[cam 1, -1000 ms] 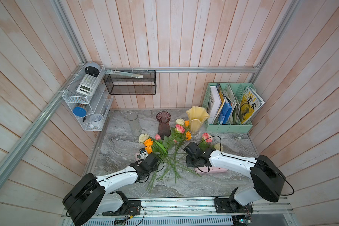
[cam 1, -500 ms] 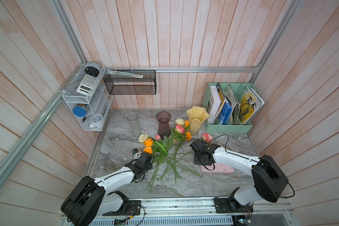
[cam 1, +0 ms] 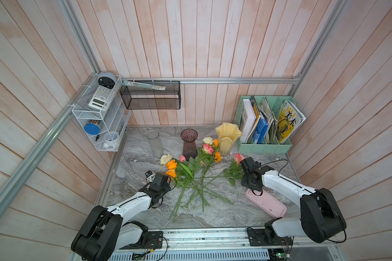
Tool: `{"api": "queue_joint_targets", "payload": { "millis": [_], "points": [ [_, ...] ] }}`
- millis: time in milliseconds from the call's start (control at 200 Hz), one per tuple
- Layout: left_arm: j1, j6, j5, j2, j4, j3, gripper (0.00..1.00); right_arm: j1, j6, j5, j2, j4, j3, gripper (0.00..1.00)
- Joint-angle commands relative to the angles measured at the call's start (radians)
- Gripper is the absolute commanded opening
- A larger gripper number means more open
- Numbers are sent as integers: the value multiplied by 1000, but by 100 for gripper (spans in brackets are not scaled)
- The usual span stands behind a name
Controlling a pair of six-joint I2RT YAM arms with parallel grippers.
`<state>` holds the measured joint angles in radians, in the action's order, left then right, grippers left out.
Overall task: Arrange the flowers in different vases according to their colors
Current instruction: Move the distractor to the center of the board.
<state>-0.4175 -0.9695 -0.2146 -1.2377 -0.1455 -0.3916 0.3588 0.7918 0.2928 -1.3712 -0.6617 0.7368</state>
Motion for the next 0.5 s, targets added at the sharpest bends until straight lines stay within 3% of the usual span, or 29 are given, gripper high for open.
{"api": "queue_joint_targets", "payload": {
  "millis": [0,255,420,495],
  "points": [
    [12,0,-15,-44,-53,9,0,-63,-48,51,36,-101,-30,0],
    [12,-21,-62,-79,-45,-22,0,-97,-144,-26,168,-47,-6,0],
    [11,13,-106,48,-108,-43,0,-31,-178,-72,227,-20,24,0],
    [1,20,-75,151,-113,-33,15,51,-186,-84,260,8,27,5]
  ]
}}
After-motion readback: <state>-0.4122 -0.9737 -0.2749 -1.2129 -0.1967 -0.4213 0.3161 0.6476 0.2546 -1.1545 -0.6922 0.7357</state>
